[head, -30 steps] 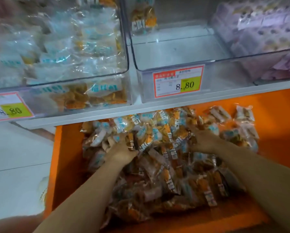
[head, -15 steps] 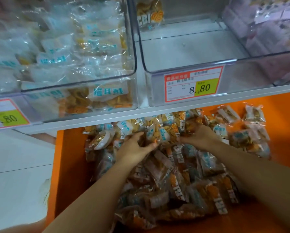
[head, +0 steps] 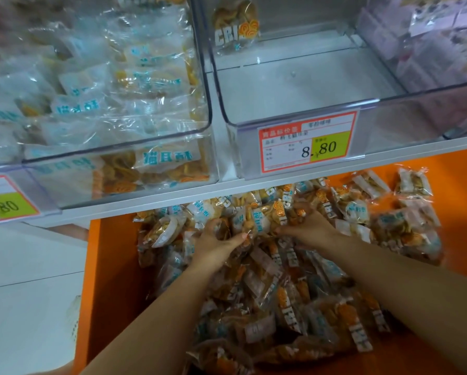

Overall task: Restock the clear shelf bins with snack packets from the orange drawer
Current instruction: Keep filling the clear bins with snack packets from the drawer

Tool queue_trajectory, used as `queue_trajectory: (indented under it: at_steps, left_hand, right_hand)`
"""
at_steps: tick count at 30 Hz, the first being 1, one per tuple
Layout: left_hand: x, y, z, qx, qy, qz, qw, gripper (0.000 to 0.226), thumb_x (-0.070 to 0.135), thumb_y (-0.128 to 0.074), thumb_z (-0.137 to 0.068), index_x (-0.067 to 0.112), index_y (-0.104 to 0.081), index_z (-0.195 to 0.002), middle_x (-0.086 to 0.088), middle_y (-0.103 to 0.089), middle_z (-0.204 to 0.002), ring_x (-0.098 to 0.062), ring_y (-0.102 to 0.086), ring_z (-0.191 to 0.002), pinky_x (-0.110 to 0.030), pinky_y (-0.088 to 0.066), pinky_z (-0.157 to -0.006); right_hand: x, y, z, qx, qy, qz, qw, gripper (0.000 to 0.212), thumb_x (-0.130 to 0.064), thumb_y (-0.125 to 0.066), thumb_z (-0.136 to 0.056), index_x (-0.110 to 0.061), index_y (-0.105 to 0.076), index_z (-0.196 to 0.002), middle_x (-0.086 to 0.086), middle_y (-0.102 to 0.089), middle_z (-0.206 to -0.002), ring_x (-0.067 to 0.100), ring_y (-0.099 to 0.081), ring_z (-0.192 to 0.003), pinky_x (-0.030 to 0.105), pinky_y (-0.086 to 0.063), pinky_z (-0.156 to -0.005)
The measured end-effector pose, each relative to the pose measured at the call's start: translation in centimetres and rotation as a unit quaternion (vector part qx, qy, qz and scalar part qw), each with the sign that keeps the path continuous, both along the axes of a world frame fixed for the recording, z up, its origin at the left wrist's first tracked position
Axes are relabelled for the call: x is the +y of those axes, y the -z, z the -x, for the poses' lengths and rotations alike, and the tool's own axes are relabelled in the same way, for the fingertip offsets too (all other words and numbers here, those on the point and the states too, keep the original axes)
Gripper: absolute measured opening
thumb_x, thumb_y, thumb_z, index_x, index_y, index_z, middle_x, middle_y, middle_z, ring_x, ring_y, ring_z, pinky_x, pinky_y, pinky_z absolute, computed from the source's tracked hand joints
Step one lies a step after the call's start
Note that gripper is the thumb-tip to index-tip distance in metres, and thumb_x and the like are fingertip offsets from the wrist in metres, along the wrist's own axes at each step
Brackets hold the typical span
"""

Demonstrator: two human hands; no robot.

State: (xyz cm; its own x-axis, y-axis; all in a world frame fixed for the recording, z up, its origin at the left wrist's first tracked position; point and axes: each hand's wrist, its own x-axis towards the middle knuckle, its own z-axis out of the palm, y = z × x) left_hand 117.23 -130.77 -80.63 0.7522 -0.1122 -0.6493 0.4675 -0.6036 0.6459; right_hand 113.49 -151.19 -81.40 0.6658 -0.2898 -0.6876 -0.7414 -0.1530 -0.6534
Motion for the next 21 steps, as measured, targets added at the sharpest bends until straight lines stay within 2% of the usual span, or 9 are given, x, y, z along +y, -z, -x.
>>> queue_trajectory:
  at_steps: [4, 7, 9, 13, 15, 17, 19, 21]
  left_hand:
    - [0.1, 0.1, -0.2, 0.030, 0.045, -0.022, 0.998, 0.087, 0.056, -0.075, -0.070, 0.034, -0.033, -0.143, 0.000, -0.029, -0.153, -0.024, -0.037, -0.135, -0.032, -0.035, -0.105]
    - [-0.7, 0.4, 0.2, 0.035, 0.049, -0.021, 0.998, 0.099, 0.063, -0.074, -0.066, 0.035, -0.025, -0.147, -0.002, -0.012, -0.159, -0.027, -0.030, -0.140, -0.037, -0.030, -0.114]
    - [-1.1, 0.6, 0.5, 0.022, 0.043, -0.015, 0.999, 0.105, 0.064, -0.074, -0.065, 0.034, -0.020, -0.150, -0.001, -0.016, -0.158, -0.026, -0.030, -0.140, -0.037, -0.030, -0.114]
    - [-1.1, 0.6, 0.7, -0.041, 0.066, -0.036, 0.996, 0.074, 0.041, -0.072, -0.080, 0.027, -0.037, -0.144, -0.006, -0.038, -0.143, -0.024, -0.045, -0.126, -0.027, -0.037, -0.101]
    - [-0.8, 1.1, 0.6, -0.031, 0.110, -0.060, 0.992, 0.077, 0.040, -0.072, -0.080, 0.030, -0.033, -0.145, -0.006, -0.036, -0.146, -0.024, -0.047, -0.125, -0.029, -0.038, -0.104]
    - [-0.7, 1.4, 0.8, 0.002, 0.177, -0.077, 0.981, 0.089, 0.040, -0.072, -0.078, 0.033, -0.020, -0.151, -0.005, -0.033, -0.150, -0.024, -0.046, -0.127, -0.033, -0.039, -0.107]
    - [-0.7, 1.6, 1.1, 0.008, 0.224, -0.109, 0.968, 0.088, 0.034, -0.068, -0.083, 0.032, -0.013, -0.152, -0.009, -0.030, -0.151, -0.026, -0.048, -0.126, -0.033, -0.042, -0.104]
    - [-0.5, 1.6, 1.3, -0.023, 0.241, -0.139, 0.960, 0.074, 0.025, -0.061, -0.090, 0.028, -0.020, -0.151, -0.012, -0.037, -0.145, -0.028, -0.052, -0.120, -0.034, -0.044, -0.100]
  right_hand:
    - [0.8, 0.2, -0.1, -0.018, -0.001, -0.006, 1.000, 0.082, -0.021, -0.082, -0.071, -0.026, -0.037, -0.138, 0.005, -0.054, -0.129, 0.023, -0.062, -0.102, 0.043, -0.059, -0.072]
    - [1.1, 0.2, 0.1, -0.037, -0.006, 0.008, 0.999, 0.084, -0.020, -0.081, -0.073, -0.022, -0.034, -0.143, 0.001, -0.055, -0.127, 0.023, -0.063, -0.100, 0.042, -0.059, -0.076]
    - [1.3, 0.1, 0.0, -0.039, -0.011, 0.030, 0.999, 0.084, -0.023, -0.082, -0.072, -0.020, -0.036, -0.143, 0.002, -0.051, -0.132, 0.022, -0.064, -0.097, 0.041, -0.059, -0.076]
    - [1.5, 0.0, 0.0, -0.034, -0.012, 0.039, 0.999, 0.075, -0.012, -0.082, -0.071, -0.022, -0.044, -0.135, 0.007, -0.061, -0.116, 0.020, -0.067, -0.077, 0.036, -0.060, -0.064]
    - [1.4, -0.4, 0.1, -0.030, -0.020, 0.047, 0.998, 0.074, -0.011, -0.082, -0.070, -0.021, -0.046, -0.134, 0.009, -0.065, -0.108, 0.017, -0.067, -0.069, 0.024, -0.054, -0.053]
    - [1.5, -0.8, 0.2, -0.029, -0.027, 0.055, 0.998, 0.074, -0.012, -0.082, -0.071, -0.021, -0.046, -0.134, 0.008, -0.063, -0.114, 0.011, -0.064, -0.063, 0.014, -0.046, -0.045]
    - [1.5, -1.5, 0.3, -0.031, -0.041, 0.069, 0.996, 0.073, -0.015, -0.082, -0.071, -0.022, -0.046, -0.134, 0.005, -0.062, -0.117, 0.007, -0.061, -0.062, 0.012, -0.042, -0.045]
    - [1.6, -2.2, 0.5, -0.035, -0.059, 0.084, 0.994, 0.073, -0.019, -0.083, -0.070, -0.024, -0.047, -0.134, 0.002, -0.061, -0.120, 0.006, -0.062, -0.066, 0.016, -0.045, -0.054]
